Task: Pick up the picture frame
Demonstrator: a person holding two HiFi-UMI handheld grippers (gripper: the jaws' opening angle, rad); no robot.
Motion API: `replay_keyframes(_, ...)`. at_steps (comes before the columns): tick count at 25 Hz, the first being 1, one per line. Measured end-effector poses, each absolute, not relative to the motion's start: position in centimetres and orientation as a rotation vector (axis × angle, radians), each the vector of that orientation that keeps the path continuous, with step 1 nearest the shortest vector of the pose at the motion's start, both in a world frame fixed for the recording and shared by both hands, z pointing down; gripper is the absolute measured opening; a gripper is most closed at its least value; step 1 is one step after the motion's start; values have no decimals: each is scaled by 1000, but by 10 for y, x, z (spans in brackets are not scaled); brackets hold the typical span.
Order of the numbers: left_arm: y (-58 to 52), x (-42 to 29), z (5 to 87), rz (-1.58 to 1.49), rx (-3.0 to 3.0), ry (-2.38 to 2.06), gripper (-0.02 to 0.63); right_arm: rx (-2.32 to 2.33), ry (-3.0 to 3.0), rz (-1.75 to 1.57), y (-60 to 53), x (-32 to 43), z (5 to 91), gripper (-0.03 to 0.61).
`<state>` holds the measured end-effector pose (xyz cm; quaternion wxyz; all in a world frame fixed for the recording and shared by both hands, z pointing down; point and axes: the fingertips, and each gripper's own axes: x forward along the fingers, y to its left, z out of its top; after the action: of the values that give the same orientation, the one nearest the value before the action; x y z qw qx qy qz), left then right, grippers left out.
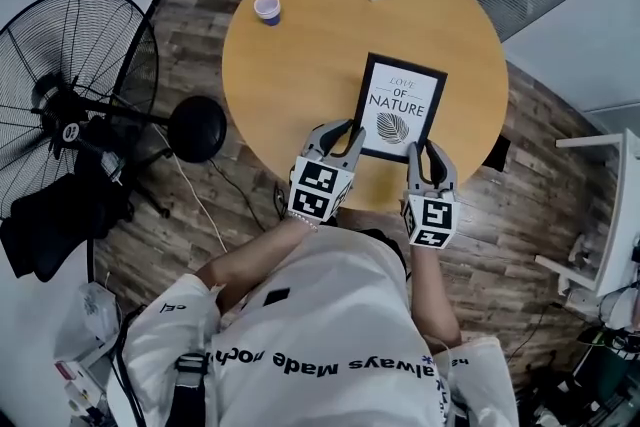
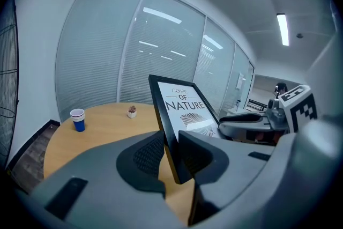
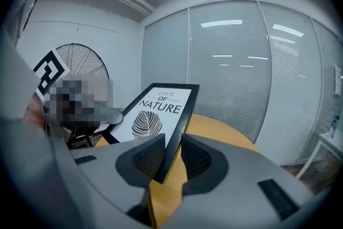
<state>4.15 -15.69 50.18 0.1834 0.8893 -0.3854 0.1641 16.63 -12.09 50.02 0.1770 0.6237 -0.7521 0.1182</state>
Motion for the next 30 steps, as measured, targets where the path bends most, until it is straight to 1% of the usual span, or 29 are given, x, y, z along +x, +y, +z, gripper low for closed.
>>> replay_keyframes(16,-136,35,435,331,2588,-1131,98,1838,-2184,253,-98,160,434,107)
replay_keyframes(30,-119,23,395,256,2618,-1171,97,1847,-2225,169,-83,149,395,107)
